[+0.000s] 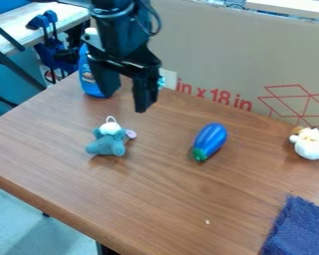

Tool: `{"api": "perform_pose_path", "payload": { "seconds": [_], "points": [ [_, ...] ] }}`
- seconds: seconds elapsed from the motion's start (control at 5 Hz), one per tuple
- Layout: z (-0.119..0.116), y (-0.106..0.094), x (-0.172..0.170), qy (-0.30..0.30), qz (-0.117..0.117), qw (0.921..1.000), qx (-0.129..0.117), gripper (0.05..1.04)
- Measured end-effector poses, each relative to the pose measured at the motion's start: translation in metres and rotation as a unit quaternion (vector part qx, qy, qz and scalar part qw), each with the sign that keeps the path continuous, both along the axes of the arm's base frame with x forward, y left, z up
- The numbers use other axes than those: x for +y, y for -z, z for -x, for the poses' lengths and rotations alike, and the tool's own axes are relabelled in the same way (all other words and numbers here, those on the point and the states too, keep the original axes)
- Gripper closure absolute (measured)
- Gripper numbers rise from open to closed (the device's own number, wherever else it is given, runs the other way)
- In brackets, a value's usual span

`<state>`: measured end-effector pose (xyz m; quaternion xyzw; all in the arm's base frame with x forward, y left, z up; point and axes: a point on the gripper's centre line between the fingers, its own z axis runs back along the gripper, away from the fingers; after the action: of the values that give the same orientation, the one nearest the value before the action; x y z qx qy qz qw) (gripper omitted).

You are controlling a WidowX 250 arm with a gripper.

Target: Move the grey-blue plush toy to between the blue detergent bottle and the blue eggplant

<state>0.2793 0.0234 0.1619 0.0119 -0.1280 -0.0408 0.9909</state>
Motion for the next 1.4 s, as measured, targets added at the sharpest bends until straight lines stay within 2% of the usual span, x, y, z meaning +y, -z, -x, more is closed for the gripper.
{"api": "perform_pose_path", "payload": {
  "seconds": [0.2,0.6,1.0,1.4],
  "points": [
    [-0.007,0.015,0.022,-0.022,-0.004,0.9997,0.010,0.082],
    [-0.032,0.054,0.040,-0.032,0.020,0.9984,0.043,0.082],
    [-0.043,0.077,0.045,-0.049,0.015,0.9975,0.049,0.082],
    [-0.041,0.105,0.054,-0.077,0.016,0.9923,0.096,0.082]
  ]
}}
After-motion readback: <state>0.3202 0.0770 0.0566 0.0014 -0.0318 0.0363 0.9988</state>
